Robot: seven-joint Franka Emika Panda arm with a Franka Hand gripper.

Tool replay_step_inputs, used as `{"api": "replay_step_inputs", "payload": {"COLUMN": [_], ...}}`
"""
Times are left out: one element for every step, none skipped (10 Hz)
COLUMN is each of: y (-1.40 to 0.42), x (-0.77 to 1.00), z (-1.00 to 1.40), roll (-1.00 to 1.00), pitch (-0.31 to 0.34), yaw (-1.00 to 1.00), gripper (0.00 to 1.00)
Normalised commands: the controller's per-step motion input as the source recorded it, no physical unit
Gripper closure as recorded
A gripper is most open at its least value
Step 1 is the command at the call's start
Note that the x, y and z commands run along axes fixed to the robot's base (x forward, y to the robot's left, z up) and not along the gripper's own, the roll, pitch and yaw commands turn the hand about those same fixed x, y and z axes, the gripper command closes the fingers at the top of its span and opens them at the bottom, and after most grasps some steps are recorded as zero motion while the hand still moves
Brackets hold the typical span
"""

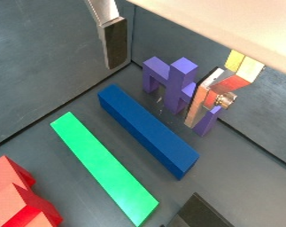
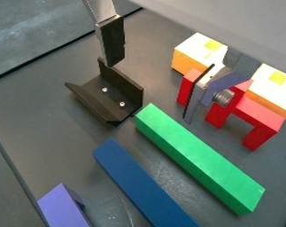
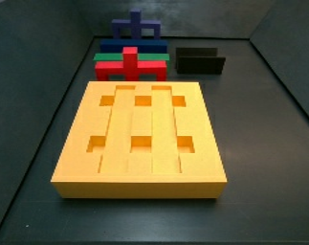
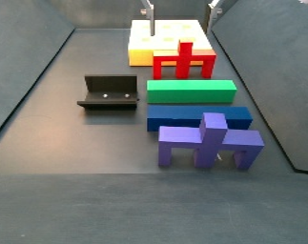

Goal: Pick up the green object. Move up. Move to above the board. Insert the green object.
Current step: Pick up the green object.

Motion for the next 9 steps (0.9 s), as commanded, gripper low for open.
{"api": "replay_step_inputs", "payload": {"y": [-0.07, -0.11, -0.03, -0.01, 0.00, 0.00, 0.00, 0.00, -0.06], "x": [0.03, 0.07, 0.00, 0.00, 0.00, 0.00, 0.00, 0.00, 0.00], "z": [-0.47, -0.51, -0.42, -0.38, -0.35, -0.30, -0.25, -0.22, -0.10], "roll": [-0.14, -0.09, -0.04, -0.02, -0.01, 0.00, 0.00, 0.00, 0.01], "pitch": [-0.036, -0.006, -0.046, -0.069, -0.096, -0.106, -0.079, -0.074, -0.089], "yaw": [0.48, 0.87, 1.00, 1.00, 1.00, 1.00, 1.00, 1.00, 1.00], "gripper": [0.00, 0.00, 0.00, 0.00, 0.00, 0.00, 0.00, 0.00, 0.00]}}
